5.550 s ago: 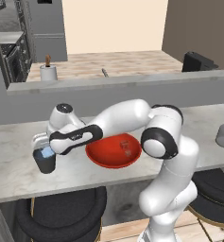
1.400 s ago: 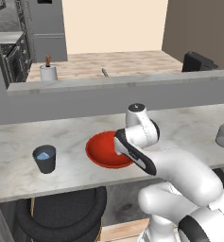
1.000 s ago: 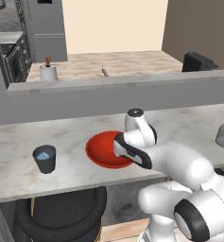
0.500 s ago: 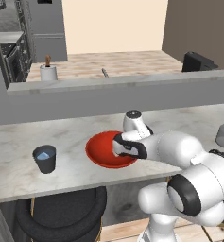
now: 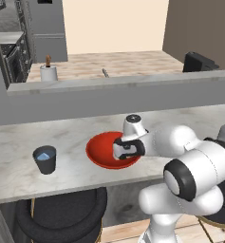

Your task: There are four ice cubes in the ice bowl. Place two ice cubes in each glass of water.

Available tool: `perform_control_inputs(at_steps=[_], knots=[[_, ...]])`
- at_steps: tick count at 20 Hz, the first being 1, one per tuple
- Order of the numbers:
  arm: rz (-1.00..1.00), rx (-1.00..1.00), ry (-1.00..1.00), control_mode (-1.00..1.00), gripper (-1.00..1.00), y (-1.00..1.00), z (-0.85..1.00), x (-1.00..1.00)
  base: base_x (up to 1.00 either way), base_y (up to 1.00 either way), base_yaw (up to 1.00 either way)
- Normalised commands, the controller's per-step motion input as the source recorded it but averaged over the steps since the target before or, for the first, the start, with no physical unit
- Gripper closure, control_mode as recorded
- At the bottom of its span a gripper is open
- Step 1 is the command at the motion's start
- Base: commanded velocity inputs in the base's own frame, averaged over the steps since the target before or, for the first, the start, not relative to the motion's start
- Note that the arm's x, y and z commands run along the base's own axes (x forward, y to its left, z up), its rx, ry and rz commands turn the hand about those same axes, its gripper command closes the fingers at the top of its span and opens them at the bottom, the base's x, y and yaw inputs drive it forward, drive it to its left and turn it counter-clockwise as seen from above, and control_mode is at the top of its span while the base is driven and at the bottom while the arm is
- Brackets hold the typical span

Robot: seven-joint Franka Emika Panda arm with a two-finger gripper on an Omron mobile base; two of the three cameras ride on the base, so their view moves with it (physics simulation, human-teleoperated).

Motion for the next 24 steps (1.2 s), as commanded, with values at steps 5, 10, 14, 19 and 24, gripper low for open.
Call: perform_control_inputs(at_steps=[5, 10, 14, 19, 24], knots=[[0.06, 0.0, 0.0, -1.0, -1.0, 0.0, -0.16, 0.16, 0.0, 0.0, 0.0], [0.05, 0.0, 0.0, -1.0, -1.0, 0.0, -0.13, 0.15, 0.0, 0.0, 0.0], [0.05, 0.0, 0.0, -1.0, -1.0, 0.0, -0.16, 0.1, 0.0, 0.0, 0.0], [0.01, 0.0, 0.0, -1.0, -1.0, -0.11, -0.26, -0.04, 0.0, 0.0, 0.0], [0.0, 0.0, 0.0, -1.0, -1.0, -0.14, -0.33, 0.0, 0.0, 0.0, 0.0]])
